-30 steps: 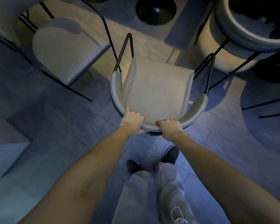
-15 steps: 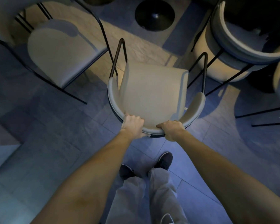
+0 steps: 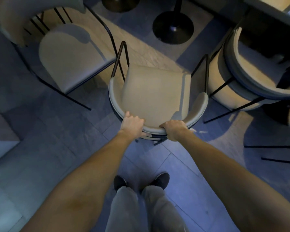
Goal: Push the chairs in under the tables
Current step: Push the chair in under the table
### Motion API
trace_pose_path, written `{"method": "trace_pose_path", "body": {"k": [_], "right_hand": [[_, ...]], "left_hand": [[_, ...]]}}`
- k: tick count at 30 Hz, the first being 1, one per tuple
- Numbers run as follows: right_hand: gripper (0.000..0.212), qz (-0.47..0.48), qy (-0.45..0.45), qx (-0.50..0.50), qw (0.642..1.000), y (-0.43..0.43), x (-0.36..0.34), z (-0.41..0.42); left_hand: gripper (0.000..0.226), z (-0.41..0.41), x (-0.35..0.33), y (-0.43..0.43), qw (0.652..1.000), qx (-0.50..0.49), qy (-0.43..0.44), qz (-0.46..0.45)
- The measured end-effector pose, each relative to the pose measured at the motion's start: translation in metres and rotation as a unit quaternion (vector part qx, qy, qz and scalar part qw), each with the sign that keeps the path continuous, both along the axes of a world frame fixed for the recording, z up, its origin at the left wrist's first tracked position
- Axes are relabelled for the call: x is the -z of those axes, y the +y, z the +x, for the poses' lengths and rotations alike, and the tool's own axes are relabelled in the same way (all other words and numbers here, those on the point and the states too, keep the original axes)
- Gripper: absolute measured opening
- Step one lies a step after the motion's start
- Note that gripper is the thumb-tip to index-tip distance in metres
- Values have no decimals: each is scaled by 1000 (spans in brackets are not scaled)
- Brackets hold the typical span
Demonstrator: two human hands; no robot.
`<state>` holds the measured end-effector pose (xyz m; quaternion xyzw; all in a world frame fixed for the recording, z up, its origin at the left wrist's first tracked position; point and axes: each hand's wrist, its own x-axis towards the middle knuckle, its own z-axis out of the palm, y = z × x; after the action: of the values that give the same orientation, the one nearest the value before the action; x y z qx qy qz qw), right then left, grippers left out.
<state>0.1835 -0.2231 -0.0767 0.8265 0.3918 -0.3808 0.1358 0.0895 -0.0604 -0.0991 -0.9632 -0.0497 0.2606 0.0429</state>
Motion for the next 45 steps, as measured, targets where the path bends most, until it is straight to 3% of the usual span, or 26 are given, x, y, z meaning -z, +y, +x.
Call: {"method": "trace_pose_path", "body": {"k": [21,45], "right_hand": [[44,0,-56,7,998,73,12,171],[48,11,-83,30,996,109,17,298]], "left_hand": [[78,177,14,72,1000,5,8,-15],[73,316,14,103,999,-44,28,-10]]}}
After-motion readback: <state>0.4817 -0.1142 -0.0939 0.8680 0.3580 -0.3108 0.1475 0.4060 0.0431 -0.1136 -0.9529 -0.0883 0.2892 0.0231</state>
